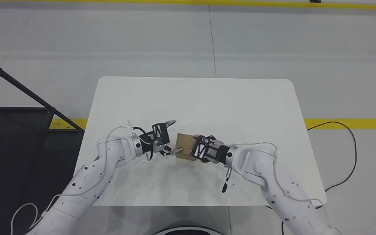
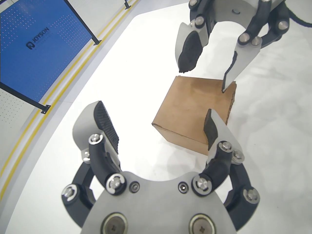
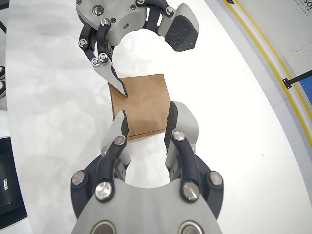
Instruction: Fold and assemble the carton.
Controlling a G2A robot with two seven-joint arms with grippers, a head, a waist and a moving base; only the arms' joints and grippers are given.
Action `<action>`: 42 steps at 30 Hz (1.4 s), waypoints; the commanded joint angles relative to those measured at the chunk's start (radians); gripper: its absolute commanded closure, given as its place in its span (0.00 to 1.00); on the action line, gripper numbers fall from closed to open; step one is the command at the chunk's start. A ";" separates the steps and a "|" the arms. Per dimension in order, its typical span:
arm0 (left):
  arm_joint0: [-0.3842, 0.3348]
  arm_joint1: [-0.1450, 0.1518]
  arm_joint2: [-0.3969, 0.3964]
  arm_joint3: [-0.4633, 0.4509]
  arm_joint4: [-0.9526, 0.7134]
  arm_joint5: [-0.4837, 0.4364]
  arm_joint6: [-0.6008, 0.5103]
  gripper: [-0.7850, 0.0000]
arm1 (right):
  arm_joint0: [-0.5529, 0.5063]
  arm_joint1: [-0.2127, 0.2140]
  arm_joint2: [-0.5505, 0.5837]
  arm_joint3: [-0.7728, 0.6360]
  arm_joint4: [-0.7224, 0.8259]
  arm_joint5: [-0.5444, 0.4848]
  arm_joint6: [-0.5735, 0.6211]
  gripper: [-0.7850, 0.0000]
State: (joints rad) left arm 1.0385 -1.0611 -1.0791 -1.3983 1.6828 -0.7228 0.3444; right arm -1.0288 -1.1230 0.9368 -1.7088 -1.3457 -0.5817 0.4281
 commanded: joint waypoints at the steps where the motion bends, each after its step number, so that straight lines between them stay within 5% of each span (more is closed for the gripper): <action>1: 0.000 0.000 0.000 -0.001 0.000 0.000 0.000 0.00 | -0.001 -0.001 0.001 -0.001 -0.007 0.009 0.000 0.53; 5: 0.003 0.001 -0.006 -0.006 -0.011 0.011 0.007 0.00 | -0.007 -0.001 0.011 -0.001 -0.008 0.016 -0.014 0.47; 7: 0.007 0.001 -0.012 -0.012 -0.023 0.017 0.015 0.00 | -0.013 0.001 0.024 -0.002 -0.002 0.012 -0.034 0.04; 8: 0.010 0.002 -0.018 -0.016 -0.029 0.023 0.018 0.00 | -0.017 0.002 0.032 -0.003 0.003 0.007 -0.048 0.00; 20: 0.066 0.009 -0.117 -0.033 -0.167 0.116 0.048 0.00 | -0.046 0.022 0.124 0.162 0.027 -0.175 -0.370 0.00; 31: 0.088 0.013 -0.145 -0.021 -0.179 0.115 0.050 0.00 | 0.042 -0.007 0.018 0.408 -0.073 -0.236 -0.680 0.00; 42: 0.090 0.013 -0.148 -0.023 -0.174 0.110 0.044 0.00 | 0.169 -0.063 -0.117 0.621 -0.129 -0.248 -0.855 0.00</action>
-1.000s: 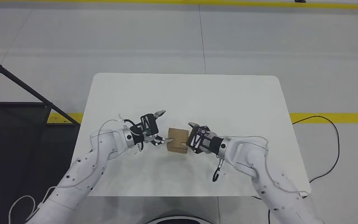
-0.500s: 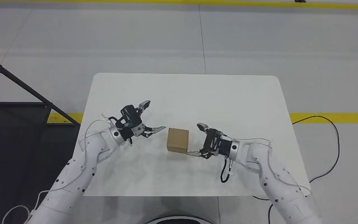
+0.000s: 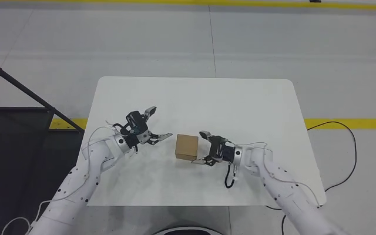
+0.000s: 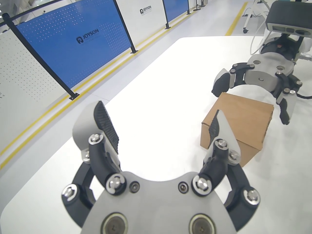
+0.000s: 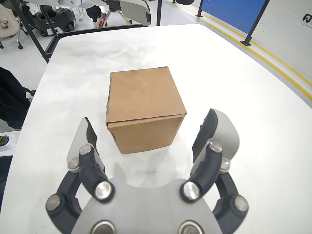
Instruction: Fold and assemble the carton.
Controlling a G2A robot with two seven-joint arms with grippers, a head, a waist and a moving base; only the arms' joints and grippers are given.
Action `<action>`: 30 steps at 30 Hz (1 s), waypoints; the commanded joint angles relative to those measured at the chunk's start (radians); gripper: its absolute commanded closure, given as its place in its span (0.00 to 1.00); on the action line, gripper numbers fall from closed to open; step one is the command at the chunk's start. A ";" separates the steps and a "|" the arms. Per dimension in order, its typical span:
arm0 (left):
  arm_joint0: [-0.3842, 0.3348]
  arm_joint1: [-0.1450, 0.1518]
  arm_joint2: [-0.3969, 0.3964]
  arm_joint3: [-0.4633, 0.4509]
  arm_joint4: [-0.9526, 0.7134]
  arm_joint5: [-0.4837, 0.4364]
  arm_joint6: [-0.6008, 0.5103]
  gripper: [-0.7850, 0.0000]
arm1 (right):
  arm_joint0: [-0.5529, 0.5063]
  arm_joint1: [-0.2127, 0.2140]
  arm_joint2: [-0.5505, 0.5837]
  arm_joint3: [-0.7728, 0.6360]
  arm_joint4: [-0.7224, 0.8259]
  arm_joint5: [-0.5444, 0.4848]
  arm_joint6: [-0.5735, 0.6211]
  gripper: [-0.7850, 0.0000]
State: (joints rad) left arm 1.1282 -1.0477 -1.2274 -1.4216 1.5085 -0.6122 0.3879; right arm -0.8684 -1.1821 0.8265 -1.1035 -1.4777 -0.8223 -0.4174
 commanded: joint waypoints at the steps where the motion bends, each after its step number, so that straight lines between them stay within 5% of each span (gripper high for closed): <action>1: 0.000 0.000 0.000 0.000 0.001 0.001 -0.001 0.00 | 0.019 -0.008 -0.016 0.033 0.004 -0.018 -0.020 0.00; 30: 0.000 -0.001 -0.003 0.002 0.007 -0.003 0.002 0.00 | 0.159 -0.095 -0.156 0.234 -0.033 -0.102 -0.108 0.00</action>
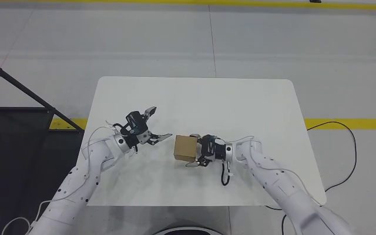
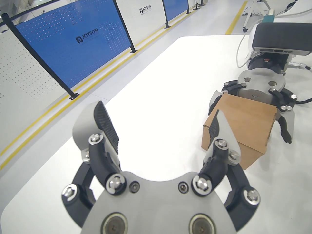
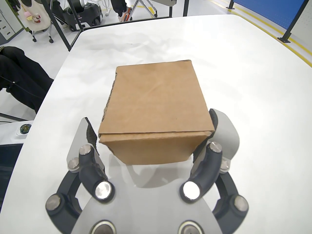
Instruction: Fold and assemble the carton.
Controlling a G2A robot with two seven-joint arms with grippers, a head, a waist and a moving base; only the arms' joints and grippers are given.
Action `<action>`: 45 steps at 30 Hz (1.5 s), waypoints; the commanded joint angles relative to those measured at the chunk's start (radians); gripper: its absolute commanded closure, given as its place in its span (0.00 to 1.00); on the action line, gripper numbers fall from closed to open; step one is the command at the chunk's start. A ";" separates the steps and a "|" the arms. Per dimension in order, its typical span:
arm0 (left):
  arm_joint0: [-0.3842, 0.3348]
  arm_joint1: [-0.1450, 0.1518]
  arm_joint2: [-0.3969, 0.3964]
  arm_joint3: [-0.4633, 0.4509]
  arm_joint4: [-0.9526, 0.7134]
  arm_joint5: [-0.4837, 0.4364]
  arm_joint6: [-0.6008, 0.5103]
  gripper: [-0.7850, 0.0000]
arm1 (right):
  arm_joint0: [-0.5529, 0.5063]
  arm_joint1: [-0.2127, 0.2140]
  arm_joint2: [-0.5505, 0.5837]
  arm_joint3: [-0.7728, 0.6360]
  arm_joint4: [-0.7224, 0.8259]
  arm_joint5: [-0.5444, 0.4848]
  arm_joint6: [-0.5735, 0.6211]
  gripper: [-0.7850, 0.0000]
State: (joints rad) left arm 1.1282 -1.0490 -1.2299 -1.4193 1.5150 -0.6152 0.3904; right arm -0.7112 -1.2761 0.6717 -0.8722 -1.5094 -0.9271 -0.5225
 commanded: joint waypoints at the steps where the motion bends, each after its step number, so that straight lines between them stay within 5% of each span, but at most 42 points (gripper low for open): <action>1: 0.000 0.000 0.000 -0.001 0.000 0.000 0.000 0.00 | 0.002 -0.003 -0.002 0.007 -0.003 0.008 -0.006 0.00; 4: 0.000 0.000 0.000 -0.001 0.000 0.001 -0.001 0.00 | 0.005 -0.006 -0.005 0.016 -0.007 0.015 -0.016 0.00; 8: 0.000 -0.001 0.001 0.001 0.001 0.001 0.000 0.00 | 0.008 -0.009 -0.007 0.023 -0.014 0.018 -0.023 0.19; 12: 0.001 -0.001 -0.001 0.002 0.001 0.001 0.002 0.00 | 0.010 -0.011 -0.006 0.027 -0.018 0.021 -0.029 0.24; 24: 0.009 0.002 -0.022 0.009 -0.006 0.010 0.014 0.00 | 0.019 0.003 0.031 -0.012 -0.034 0.018 -0.051 0.20; 42: 0.047 0.013 -0.087 0.034 -0.027 0.019 0.050 0.00 | 0.011 0.088 0.249 -0.206 0.025 -0.085 -0.061 0.18; 45: 0.055 0.015 -0.097 0.030 -0.028 0.018 0.055 0.00 | 0.004 0.097 0.262 -0.238 0.047 -0.085 -0.022 0.06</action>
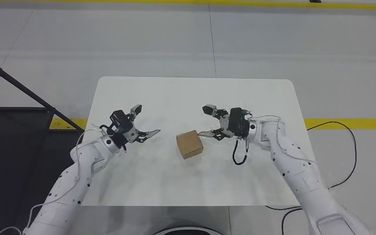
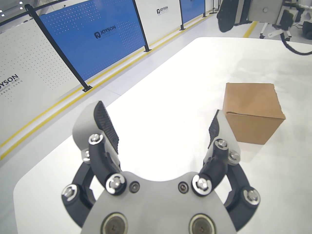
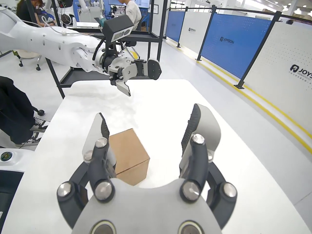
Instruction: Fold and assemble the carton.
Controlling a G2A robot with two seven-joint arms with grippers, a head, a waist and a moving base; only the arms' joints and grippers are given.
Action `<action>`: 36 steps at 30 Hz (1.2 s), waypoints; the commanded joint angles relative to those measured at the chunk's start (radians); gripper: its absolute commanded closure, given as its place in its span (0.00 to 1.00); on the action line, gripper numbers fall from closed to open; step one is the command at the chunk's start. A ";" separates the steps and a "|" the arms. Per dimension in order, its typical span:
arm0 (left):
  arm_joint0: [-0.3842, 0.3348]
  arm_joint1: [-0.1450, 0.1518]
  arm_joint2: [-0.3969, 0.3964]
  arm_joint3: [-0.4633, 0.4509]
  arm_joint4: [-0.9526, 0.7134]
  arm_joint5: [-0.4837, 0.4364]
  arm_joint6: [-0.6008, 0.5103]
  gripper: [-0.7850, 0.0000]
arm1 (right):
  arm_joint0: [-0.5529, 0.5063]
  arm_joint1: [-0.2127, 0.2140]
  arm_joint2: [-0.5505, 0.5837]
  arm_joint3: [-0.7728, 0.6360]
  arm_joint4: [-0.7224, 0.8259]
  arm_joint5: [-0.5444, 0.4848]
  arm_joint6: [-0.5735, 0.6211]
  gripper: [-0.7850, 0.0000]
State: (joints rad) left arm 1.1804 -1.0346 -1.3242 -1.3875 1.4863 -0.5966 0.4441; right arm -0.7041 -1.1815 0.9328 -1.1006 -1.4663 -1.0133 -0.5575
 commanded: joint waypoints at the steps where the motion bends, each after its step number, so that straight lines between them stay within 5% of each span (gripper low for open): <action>1: 0.005 0.001 -0.006 -0.004 0.000 -0.001 0.002 0.00 | -0.008 0.005 0.000 -0.021 0.007 0.001 0.029 0.03; 17: 0.003 0.001 -0.001 -0.008 -0.001 -0.006 -0.014 0.00 | 0.021 0.024 -0.207 0.063 0.050 0.001 0.191 0.00; 36: -0.007 -0.003 0.013 -0.013 0.005 0.002 -0.034 0.00 | 0.113 -0.038 -0.339 0.264 0.094 0.020 0.188 0.00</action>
State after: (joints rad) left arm 1.1714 -1.0378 -1.3099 -1.3998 1.4891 -0.5951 0.4100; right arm -0.5910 -1.2167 0.5958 -0.8398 -1.3723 -0.9920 -0.3645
